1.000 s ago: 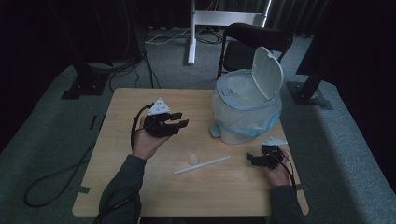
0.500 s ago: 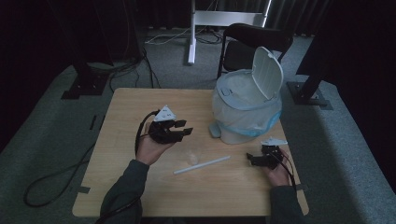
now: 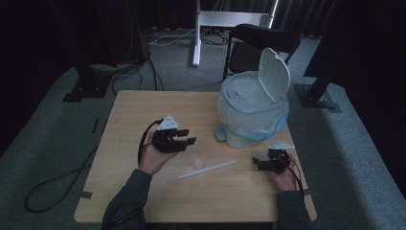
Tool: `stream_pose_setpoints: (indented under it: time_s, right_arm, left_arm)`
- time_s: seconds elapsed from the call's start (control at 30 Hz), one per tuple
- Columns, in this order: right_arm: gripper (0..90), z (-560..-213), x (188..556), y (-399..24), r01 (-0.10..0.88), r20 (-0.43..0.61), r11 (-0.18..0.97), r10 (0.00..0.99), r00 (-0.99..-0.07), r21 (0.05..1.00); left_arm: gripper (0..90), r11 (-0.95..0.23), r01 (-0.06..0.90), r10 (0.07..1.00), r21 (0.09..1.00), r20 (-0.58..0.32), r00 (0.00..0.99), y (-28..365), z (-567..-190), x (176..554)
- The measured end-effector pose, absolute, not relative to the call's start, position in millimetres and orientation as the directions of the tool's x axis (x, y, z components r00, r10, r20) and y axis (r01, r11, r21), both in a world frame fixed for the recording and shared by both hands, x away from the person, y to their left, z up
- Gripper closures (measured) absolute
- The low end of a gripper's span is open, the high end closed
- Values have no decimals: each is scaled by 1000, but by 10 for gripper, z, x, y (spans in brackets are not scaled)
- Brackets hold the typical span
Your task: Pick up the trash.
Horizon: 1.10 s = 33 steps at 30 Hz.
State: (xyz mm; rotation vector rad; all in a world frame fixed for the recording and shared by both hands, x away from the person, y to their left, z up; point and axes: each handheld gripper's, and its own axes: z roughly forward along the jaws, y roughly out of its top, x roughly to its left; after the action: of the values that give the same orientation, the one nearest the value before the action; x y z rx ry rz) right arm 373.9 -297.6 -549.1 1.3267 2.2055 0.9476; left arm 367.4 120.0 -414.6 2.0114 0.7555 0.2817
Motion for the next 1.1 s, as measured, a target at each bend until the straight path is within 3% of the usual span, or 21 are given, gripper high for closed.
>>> stream_pose_setpoints:
  time_s: [1.1]
  right_arm:
    - [122,-5492,3734,-2975,612,7,323,881,-473,722]
  left_arm:
    - [512,-391,467,630,793,-140,764,1188,-4482,3659]
